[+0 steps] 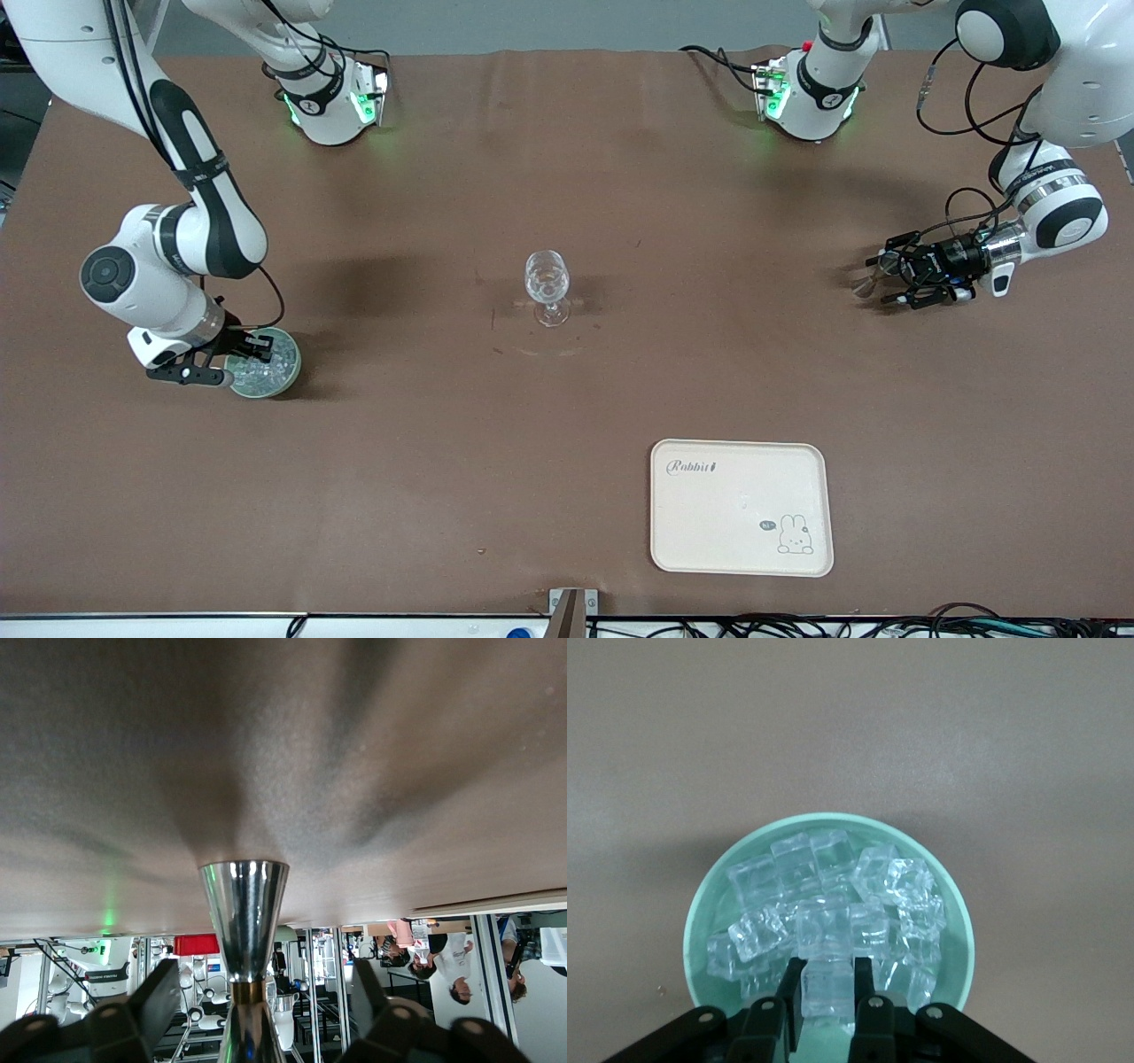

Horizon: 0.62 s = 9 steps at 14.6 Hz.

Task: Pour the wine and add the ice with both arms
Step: 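Lift the jigger with the left gripper while the right gripper lifts ice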

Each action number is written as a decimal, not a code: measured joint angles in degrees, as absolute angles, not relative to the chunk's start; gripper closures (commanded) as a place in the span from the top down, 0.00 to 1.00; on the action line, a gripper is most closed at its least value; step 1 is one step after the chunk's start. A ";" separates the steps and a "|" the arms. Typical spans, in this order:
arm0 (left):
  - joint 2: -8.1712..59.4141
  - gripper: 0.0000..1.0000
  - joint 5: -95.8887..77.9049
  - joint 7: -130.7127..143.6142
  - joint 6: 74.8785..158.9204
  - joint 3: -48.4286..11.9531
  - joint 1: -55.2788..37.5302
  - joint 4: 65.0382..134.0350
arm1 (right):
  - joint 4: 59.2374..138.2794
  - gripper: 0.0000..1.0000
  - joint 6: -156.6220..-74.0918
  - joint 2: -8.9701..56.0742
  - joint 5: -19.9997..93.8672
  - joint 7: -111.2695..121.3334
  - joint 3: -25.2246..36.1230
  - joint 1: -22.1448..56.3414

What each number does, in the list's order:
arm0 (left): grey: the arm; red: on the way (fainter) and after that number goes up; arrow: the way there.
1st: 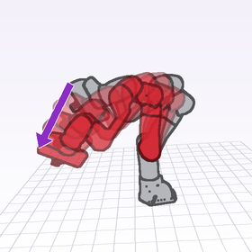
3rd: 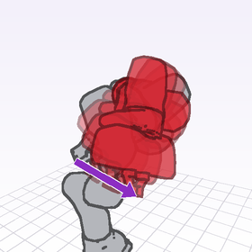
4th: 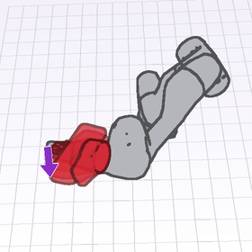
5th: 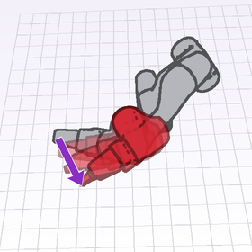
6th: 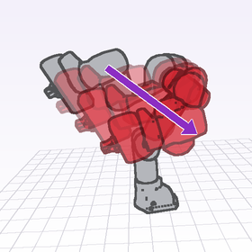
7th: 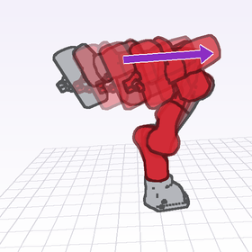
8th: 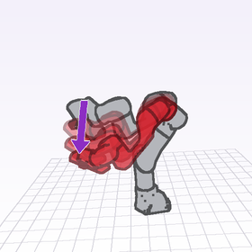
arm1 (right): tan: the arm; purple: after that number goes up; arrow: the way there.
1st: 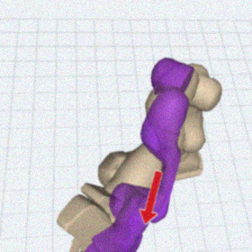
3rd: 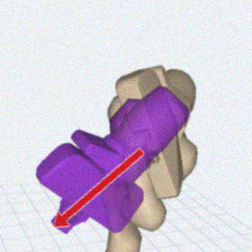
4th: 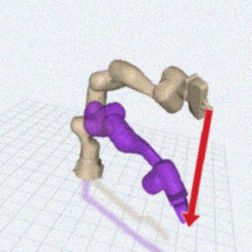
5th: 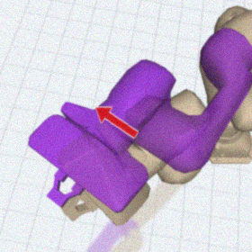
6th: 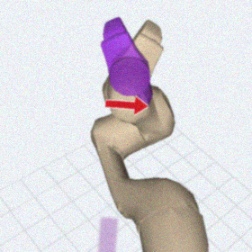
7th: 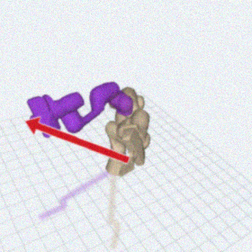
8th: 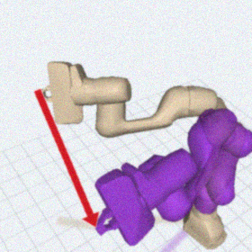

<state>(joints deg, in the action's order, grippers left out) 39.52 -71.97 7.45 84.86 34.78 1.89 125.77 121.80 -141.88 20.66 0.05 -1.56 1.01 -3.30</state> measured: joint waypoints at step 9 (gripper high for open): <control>39.52 0.05 -71.97 7.45 82.92 34.89 3.10 125.76 | 99.86 0.02 -108.43 16.44 0.05 -1.61 0.99 -3.28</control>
<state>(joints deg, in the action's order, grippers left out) 39.52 -71.97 7.45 82.92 34.89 3.10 125.76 99.86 -108.43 16.44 0.05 -1.61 0.99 -3.28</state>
